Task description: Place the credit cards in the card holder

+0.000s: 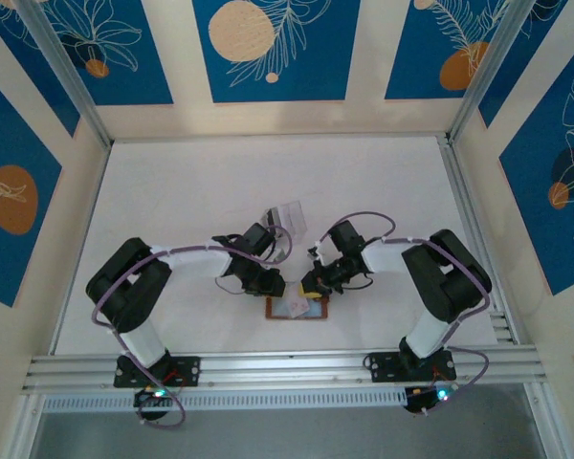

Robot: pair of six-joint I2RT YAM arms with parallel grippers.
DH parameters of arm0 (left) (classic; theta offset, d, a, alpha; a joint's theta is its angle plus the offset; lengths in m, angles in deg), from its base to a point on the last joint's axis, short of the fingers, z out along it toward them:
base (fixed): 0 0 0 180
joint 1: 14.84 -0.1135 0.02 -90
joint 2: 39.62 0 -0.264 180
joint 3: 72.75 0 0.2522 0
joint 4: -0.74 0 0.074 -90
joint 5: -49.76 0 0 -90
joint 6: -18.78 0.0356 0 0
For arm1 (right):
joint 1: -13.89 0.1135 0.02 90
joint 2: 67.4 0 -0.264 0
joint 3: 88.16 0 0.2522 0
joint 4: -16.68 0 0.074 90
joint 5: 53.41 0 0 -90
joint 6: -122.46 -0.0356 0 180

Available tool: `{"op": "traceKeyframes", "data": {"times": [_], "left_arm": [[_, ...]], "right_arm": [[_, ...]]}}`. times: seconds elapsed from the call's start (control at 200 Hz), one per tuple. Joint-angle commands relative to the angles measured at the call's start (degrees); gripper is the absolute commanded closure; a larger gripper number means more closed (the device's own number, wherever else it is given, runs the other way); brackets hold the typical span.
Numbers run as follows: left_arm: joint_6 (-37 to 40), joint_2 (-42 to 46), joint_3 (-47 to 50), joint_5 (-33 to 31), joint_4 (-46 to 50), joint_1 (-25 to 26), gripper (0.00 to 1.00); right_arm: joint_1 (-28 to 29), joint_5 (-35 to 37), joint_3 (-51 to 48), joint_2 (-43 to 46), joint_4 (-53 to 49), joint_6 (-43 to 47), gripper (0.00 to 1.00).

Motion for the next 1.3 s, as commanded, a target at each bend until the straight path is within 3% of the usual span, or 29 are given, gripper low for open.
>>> {"op": "traceKeyframes", "data": {"times": [0.0, 0.265, 0.49, 0.94, 1.205, 1.295], "left_arm": [[-0.5, -0.9, 2.7, -3.6, 4.4, -0.1, 0.79], [-0.5, -0.6, 3.6, -3.9, 4.3, -0.1, 0.79], [-1.2, -0.4, 4.3, -3.6, 3.3, -0.1, 0.79], [-1.9, 0.1, 4.8, -2.6, 2.1, 0.1, 0.79], [-6.8, 5.3, 5.8, 8.6, -5.3, -3.6, 0.77], [-7.2, 8.7, 5.9, 9.7, -5.2, -5.5, 0.75]], "right_arm": [[-0.5, -0.6, 1.8, -3.3, 1.2, -1.0, 1.0], [-1.8, 0.6, 2.0, -5.7, 0.7, -3.0, 1.0], [-0.2, 4.7, -1.1, -2.6, 4.9, -9.2, 1.0], [9.2, 18.1, -3.3, 3.8, 7.0, -15.9, 1.0], [10.3, 21.2, -2.2, 4.0, 2.7, -13.9, 0.88], [10.4, 21.9, -1.0, 4.8, -0.2, -12.6, 0.83]]}}
